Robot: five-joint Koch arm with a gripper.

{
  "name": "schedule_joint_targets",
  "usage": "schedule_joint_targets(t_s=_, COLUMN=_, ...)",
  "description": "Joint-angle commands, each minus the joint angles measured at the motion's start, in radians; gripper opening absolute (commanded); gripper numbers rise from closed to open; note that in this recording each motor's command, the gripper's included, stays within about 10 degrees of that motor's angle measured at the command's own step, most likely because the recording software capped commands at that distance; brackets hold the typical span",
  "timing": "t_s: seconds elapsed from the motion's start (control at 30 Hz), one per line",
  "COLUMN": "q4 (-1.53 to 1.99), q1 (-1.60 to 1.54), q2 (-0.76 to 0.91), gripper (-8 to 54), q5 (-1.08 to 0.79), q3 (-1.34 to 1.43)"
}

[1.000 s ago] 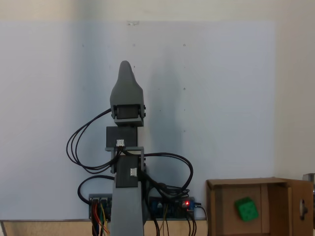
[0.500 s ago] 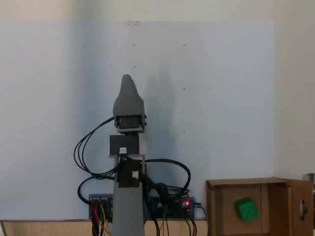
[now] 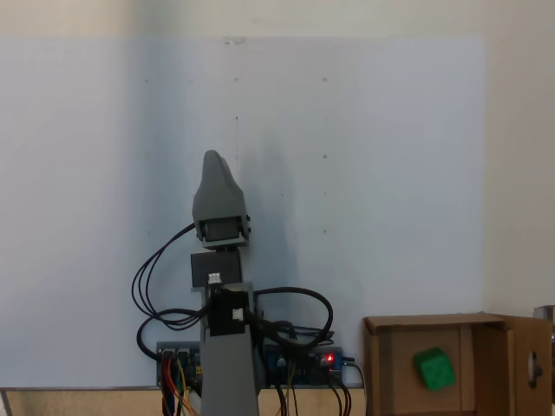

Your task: Grasp a green dice and put it in the bin.

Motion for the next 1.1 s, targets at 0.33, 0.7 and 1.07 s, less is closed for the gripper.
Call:
schedule_joint_targets(t_s=0.33, q4=-0.291, q1=0.046, q2=0.069, gripper=45.3, q5=-0.043, q3=-0.028)
schedule_joint_targets(t_s=0.7, q4=-0.291, q1=0.058, q2=0.069, gripper=45.3, q5=-0.043, q3=-0.034)
schedule_joint_targets(t_s=1.07, q4=-0.291, q1=0.037, q2=0.067, gripper=45.3, q5=-0.043, q3=-0.014)
